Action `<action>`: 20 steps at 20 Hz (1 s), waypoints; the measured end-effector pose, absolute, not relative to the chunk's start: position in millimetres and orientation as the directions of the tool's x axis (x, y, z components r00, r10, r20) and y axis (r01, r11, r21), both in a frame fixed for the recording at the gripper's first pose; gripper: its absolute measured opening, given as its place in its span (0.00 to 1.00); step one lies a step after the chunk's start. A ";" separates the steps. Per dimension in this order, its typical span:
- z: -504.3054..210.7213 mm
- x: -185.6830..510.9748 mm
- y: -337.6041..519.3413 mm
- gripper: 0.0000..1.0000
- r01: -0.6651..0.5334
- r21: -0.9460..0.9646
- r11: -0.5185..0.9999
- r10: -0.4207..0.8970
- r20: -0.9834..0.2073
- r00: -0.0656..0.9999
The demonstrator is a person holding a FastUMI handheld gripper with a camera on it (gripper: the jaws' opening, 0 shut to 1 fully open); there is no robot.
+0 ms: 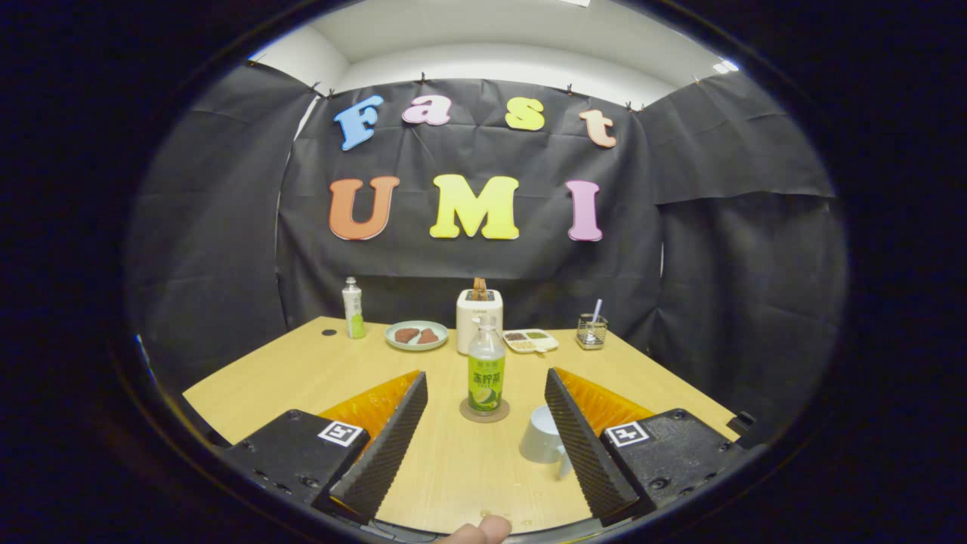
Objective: Take the bottle from table, then pour the juice into the cup, finally place the bottle on the coaster
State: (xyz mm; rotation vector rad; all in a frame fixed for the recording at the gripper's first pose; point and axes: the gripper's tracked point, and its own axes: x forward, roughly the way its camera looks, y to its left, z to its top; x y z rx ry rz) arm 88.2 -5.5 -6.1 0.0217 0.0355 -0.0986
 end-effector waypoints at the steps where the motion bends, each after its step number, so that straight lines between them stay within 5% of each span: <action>1: -5.9 81.5 -7.9 1.00 0.108 0.030 0.994 -0.107 -0.040 0.993; 20: 17.2 41.7 -18.7 1.00 0.125 0.097 0.987 -0.124 -0.020 0.992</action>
